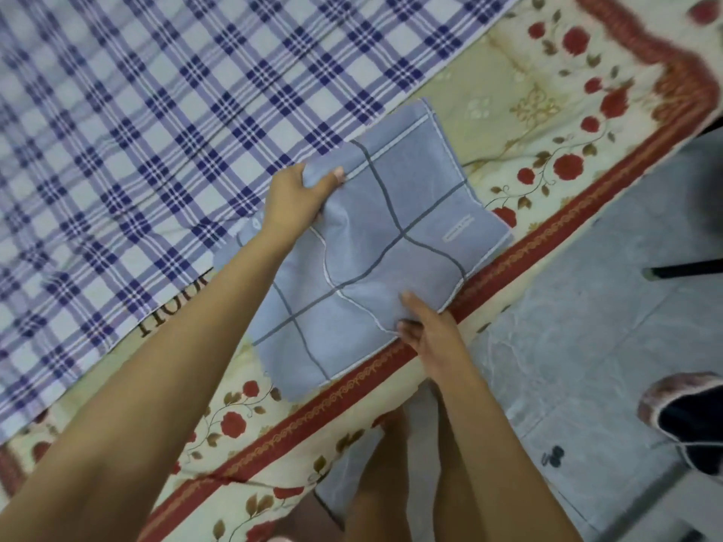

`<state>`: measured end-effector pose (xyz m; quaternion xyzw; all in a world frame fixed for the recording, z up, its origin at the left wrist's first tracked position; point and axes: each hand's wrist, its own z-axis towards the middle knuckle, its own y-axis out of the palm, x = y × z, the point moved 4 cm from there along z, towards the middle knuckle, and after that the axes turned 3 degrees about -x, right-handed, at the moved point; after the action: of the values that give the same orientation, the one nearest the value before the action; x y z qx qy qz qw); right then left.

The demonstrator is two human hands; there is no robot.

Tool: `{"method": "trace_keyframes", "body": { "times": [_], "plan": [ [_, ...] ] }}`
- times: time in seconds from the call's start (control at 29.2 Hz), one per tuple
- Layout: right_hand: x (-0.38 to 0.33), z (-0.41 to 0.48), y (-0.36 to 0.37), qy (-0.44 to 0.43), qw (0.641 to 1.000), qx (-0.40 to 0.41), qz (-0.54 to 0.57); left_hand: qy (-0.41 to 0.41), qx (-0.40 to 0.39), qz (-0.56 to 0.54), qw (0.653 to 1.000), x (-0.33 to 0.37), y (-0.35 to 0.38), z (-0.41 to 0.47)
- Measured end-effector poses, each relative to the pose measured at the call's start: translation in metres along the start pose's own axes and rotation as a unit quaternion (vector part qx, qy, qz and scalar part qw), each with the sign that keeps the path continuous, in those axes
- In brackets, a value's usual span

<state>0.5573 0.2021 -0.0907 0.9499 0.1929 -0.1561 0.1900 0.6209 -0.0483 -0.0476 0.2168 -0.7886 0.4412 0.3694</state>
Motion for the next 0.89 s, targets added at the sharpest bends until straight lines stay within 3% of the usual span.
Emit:
{"method": "trace_keyframes", "body": {
  "times": [0.1, 0.17, 0.31, 0.41, 0.51, 0.69, 0.79, 0.89],
  "plan": [
    [-0.082, -0.017, 0.001, -0.156, 0.985, -0.002, -0.075, 0.017, 0.053, -0.166, 0.985, 0.049, -0.028, -0.006],
    [-0.137, -0.04, 0.006, -0.265, 0.956, -0.029, -0.124, 0.024, 0.107, -0.288, 0.951, 0.071, -0.045, -0.017],
    [-0.178, -0.081, 0.006, -0.348, 0.904, -0.05, -0.242, 0.044, 0.133, -0.344, 0.929, 0.057, -0.054, -0.066],
    [-0.156, -0.076, -0.017, -0.3, 0.903, -0.051, -0.303, 0.048, 0.114, -0.271, 0.954, 0.01, -0.042, -0.104],
    [-0.106, -0.05, -0.045, -0.183, 0.912, -0.032, -0.366, -0.011, 0.109, -0.217, 0.97, -0.051, -0.025, -0.132],
    [0.015, -0.014, -0.105, 0.051, 0.897, -0.029, -0.438, -0.232, 0.0, -0.133, 0.964, -0.167, 0.021, -0.215],
    [0.039, -0.009, -0.124, 0.074, 0.904, -0.029, -0.42, -0.278, -0.074, -0.115, 0.951, -0.192, 0.03, -0.235],
    [0.03, -0.001, -0.116, 0.052, 0.89, -0.052, -0.449, -0.251, -0.094, -0.05, 0.962, -0.196, 0.023, -0.214]
  ]
}}
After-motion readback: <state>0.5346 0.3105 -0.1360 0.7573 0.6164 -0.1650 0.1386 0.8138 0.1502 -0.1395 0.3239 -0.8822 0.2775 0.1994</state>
